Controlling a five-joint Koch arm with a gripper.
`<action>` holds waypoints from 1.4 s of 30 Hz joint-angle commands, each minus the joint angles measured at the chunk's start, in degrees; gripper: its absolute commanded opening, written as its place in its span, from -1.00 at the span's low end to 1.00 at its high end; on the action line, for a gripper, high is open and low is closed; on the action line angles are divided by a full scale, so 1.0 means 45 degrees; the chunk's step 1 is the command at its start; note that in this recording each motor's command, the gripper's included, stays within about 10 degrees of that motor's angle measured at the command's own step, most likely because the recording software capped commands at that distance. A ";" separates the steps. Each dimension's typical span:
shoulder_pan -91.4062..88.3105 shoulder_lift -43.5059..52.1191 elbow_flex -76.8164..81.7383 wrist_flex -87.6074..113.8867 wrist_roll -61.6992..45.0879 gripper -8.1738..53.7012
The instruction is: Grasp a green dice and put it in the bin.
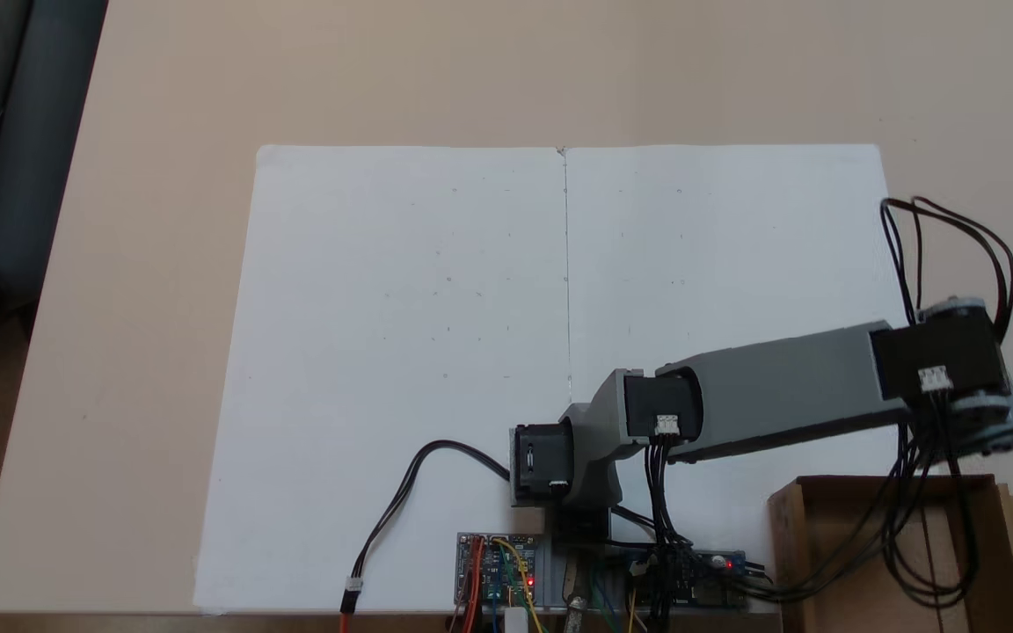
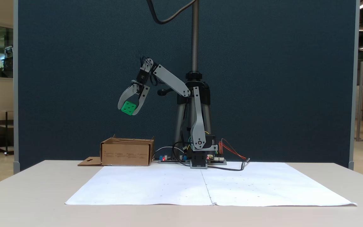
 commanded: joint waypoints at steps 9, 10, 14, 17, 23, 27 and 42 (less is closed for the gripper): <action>0.2793 -0.1328 -0.0254 -0.1758 -0.1914 -0.33; 0.2930 -0.1563 -0.0273 -0.1875 -0.1992 -0.33; 0.3438 -0.2324 -0.0254 -0.2285 -0.2344 -0.33; 0.3730 -0.2578 -0.0059 -0.2285 -0.2500 -0.33; 0.3828 -0.2578 0.1621 -0.2266 -0.2500 -0.33; 0.3809 -0.2480 0.2461 -0.2285 -0.2500 -0.33; 0.3398 -0.2461 0.2832 -0.2891 -0.2500 0.62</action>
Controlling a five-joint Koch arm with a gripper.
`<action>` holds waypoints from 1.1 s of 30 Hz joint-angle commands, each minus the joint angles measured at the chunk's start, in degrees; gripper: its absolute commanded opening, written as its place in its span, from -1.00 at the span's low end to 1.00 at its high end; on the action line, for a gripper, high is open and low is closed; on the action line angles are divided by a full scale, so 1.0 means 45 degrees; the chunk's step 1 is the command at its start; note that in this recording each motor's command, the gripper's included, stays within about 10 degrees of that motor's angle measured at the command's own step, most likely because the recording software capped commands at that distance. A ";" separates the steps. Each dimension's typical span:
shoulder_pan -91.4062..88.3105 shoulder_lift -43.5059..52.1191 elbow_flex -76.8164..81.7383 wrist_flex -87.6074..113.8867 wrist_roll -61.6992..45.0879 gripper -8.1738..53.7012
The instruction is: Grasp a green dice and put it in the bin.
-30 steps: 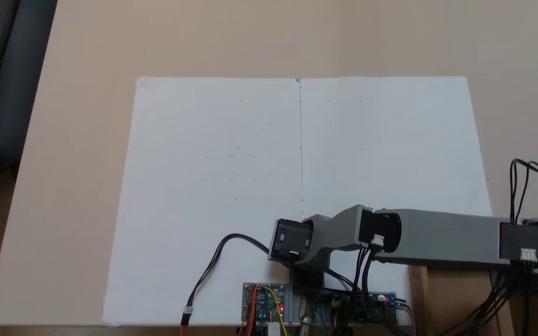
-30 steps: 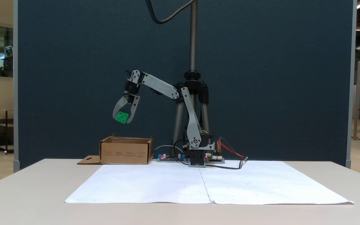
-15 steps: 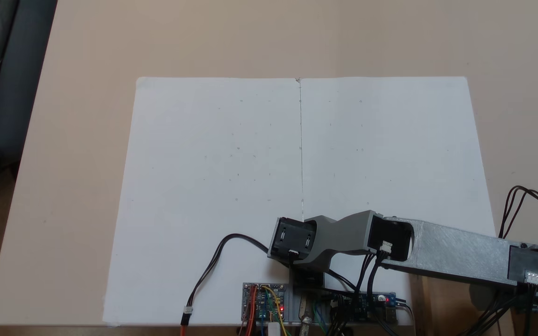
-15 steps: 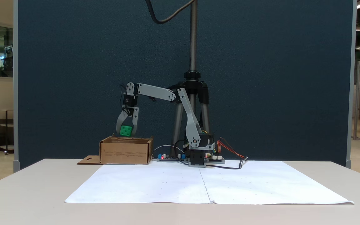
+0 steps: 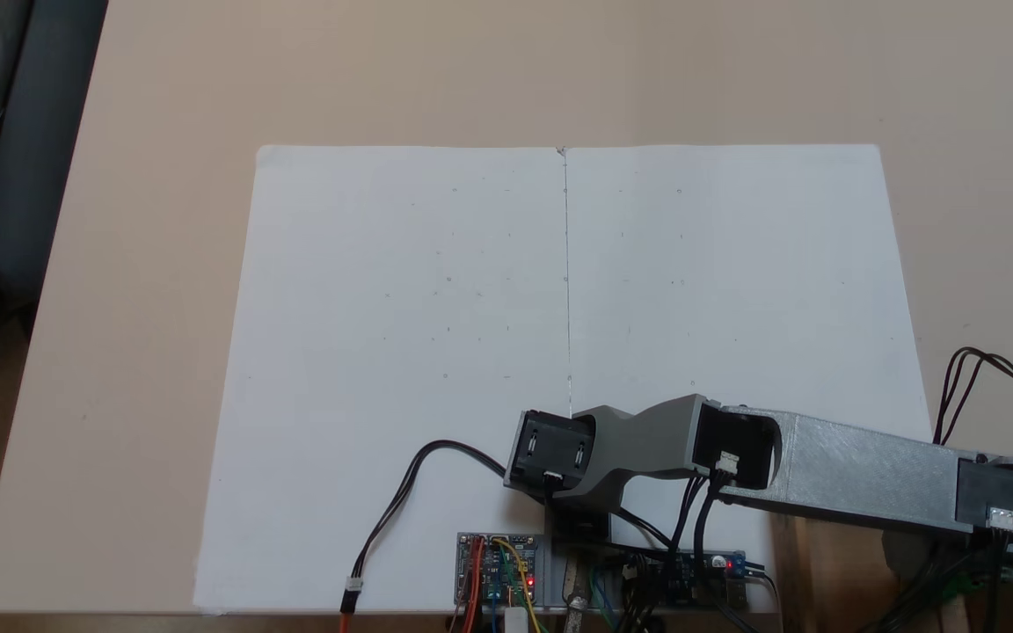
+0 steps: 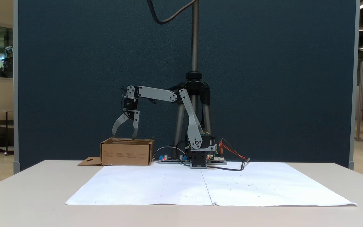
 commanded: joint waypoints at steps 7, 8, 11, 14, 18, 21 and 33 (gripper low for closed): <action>-0.0527 0.1914 -0.0312 -0.0449 -0.0410 0.61; -0.0801 0.2266 -0.0312 -0.0449 0.0059 0.61; -0.1875 0.3184 -0.0703 -0.0449 0.1797 0.61; -0.3320 0.3574 -0.1484 -0.0469 0.3179 0.61; -0.5586 0.4219 -0.1641 -0.0898 0.5074 0.61; -0.7402 0.4688 -0.1641 -0.1191 0.5449 0.61; -1.5605 0.4941 -0.1602 -0.2129 0.5469 0.68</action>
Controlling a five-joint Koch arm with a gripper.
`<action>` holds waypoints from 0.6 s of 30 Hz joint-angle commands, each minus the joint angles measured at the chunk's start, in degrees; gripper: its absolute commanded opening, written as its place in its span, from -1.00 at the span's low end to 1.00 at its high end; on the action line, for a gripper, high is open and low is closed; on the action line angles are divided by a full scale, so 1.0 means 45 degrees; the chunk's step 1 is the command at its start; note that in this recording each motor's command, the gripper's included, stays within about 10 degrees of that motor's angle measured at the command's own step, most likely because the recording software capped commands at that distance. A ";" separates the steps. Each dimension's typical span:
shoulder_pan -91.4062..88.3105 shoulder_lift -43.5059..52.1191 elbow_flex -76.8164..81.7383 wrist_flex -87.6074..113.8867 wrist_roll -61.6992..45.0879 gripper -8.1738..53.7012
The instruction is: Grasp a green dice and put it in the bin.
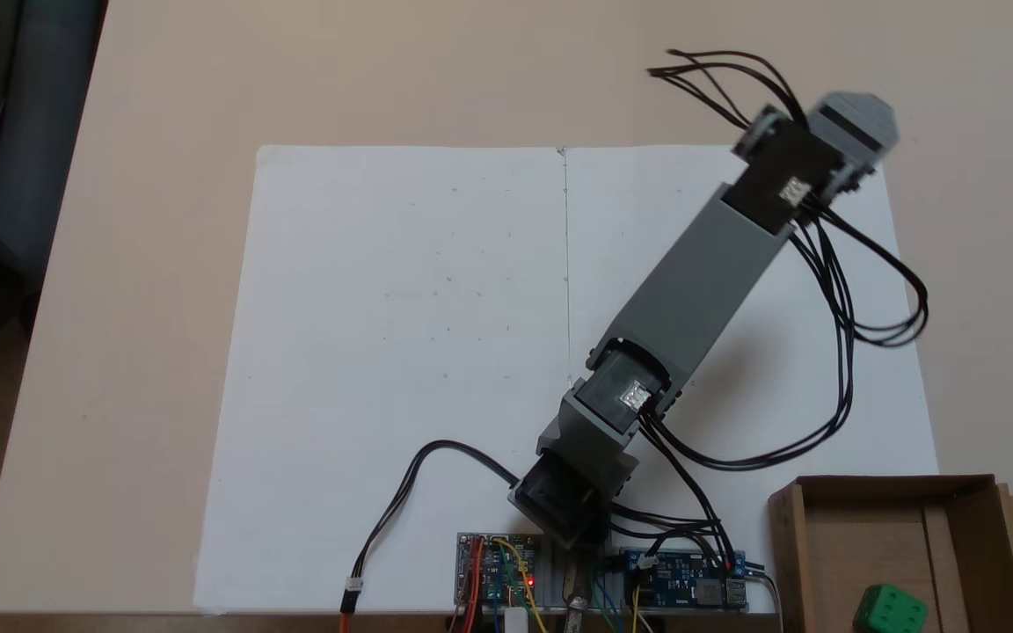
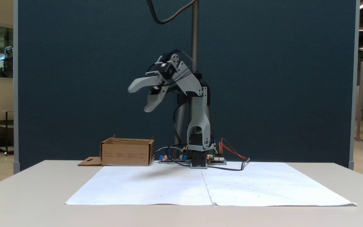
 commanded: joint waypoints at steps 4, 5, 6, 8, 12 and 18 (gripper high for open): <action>-0.3574 0.0703 -0.0312 -0.1973 0.0781 0.68; -0.4160 0.0684 -0.0312 -0.2109 0.0762 0.68; -0.4805 0.0664 -0.0293 -0.2188 0.0762 0.68; -0.5879 0.0645 -0.0234 -0.2188 0.0742 0.68; -0.6914 0.0664 -0.0234 -0.2422 0.0742 0.67; -0.7520 0.1133 0.1016 -0.3887 0.0723 0.67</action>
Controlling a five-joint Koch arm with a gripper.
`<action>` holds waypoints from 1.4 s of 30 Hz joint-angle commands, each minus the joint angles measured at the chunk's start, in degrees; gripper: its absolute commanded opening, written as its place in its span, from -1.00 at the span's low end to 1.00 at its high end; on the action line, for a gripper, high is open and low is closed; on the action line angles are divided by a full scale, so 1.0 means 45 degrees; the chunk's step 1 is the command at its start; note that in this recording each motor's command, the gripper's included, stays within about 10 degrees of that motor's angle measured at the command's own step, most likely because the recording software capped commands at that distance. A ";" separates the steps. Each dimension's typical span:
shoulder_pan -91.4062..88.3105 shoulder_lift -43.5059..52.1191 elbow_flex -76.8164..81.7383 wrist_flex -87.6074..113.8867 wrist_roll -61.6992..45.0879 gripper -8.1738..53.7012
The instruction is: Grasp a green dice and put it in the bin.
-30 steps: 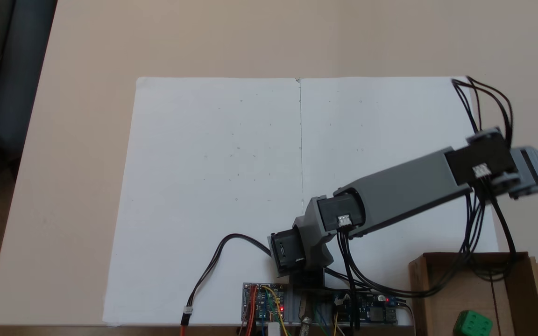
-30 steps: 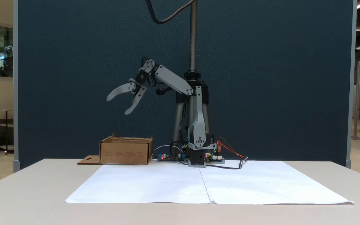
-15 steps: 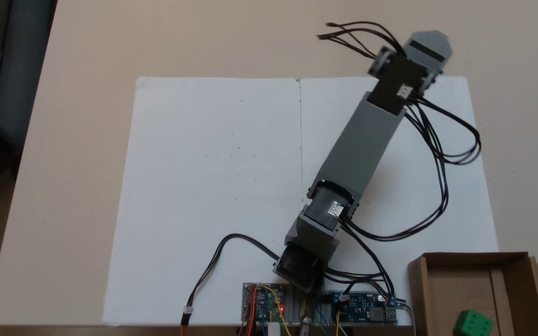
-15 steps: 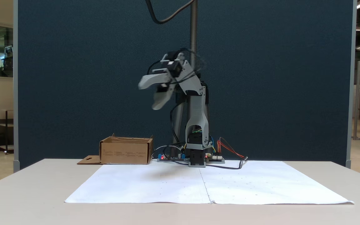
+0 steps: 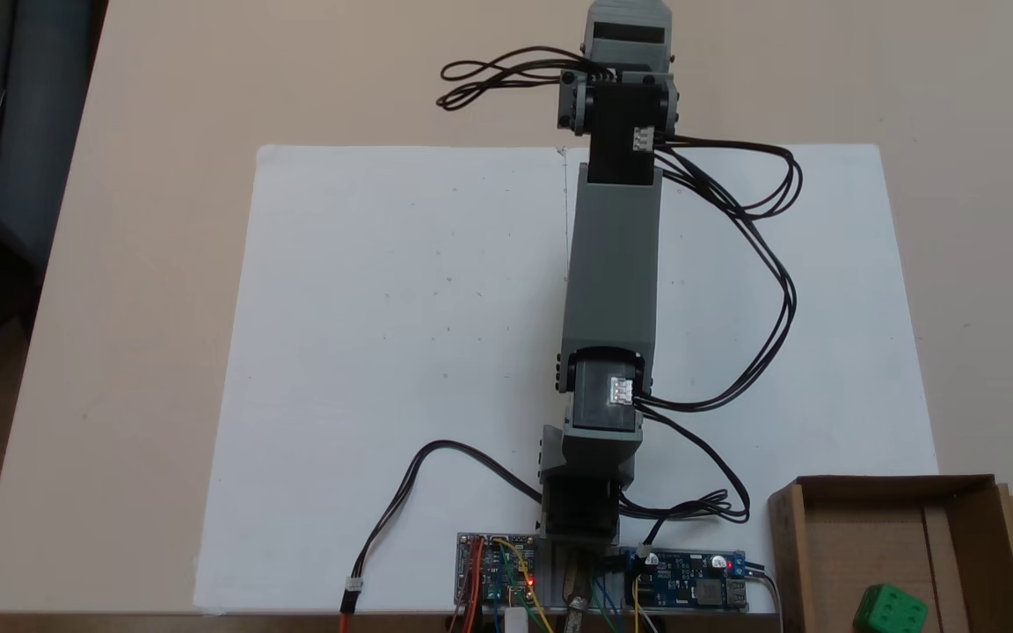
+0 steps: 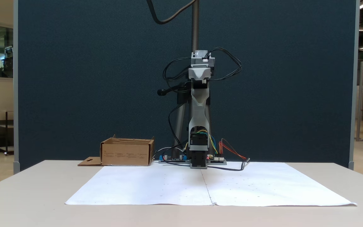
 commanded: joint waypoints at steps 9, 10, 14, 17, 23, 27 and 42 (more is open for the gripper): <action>-0.0117 0.2559 0.3809 -0.5875 0.0449 0.66; -0.0137 0.2852 0.4160 -0.6382 0.0449 0.66; -0.0176 0.3887 0.5879 -0.8082 0.0449 0.68; -0.0176 0.4629 0.7500 -0.9429 0.0449 0.70; -0.0137 0.5547 1.0078 -1.1929 0.0293 0.69; -0.0137 0.5957 1.1367 -1.3472 -0.0059 0.68; -0.0156 0.9355 1.5742 -1.9156 -0.0176 0.66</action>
